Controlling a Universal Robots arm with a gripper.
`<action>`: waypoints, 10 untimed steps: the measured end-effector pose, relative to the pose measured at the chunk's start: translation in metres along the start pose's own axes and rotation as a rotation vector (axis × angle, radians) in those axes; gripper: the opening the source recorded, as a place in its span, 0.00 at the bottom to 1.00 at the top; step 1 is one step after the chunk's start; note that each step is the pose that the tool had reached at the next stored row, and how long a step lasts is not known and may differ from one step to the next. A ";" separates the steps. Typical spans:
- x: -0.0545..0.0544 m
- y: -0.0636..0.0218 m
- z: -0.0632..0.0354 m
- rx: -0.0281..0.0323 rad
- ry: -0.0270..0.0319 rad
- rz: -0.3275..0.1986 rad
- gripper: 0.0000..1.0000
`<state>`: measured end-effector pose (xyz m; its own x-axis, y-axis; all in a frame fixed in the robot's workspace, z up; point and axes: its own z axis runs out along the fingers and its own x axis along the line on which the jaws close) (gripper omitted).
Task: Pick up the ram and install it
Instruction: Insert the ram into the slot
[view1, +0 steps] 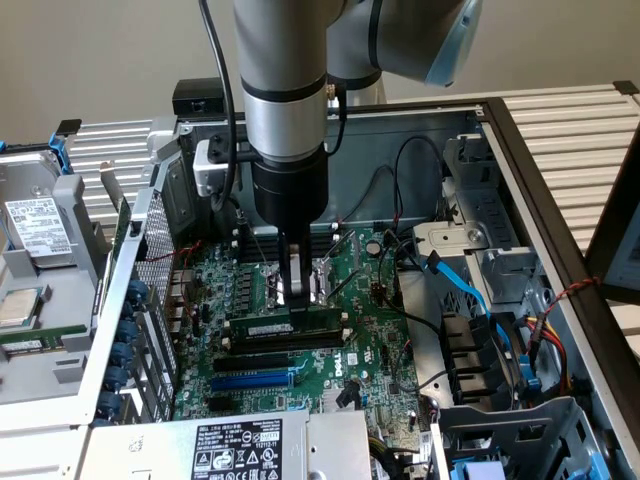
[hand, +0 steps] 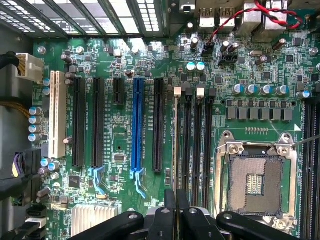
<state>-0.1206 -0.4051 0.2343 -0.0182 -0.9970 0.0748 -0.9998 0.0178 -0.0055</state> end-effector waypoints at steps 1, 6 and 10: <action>0.000 0.0001 0.0000 0.0001 0.0000 0.000 0.13; 0.000 0.0007 -0.0042 0.0009 -0.0001 0.000 0.13; 0.000 0.0007 -0.0059 0.0031 -0.0003 0.009 0.13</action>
<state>-0.1213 -0.4049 0.2403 -0.0272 -0.9969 0.0744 -0.9996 0.0266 -0.0093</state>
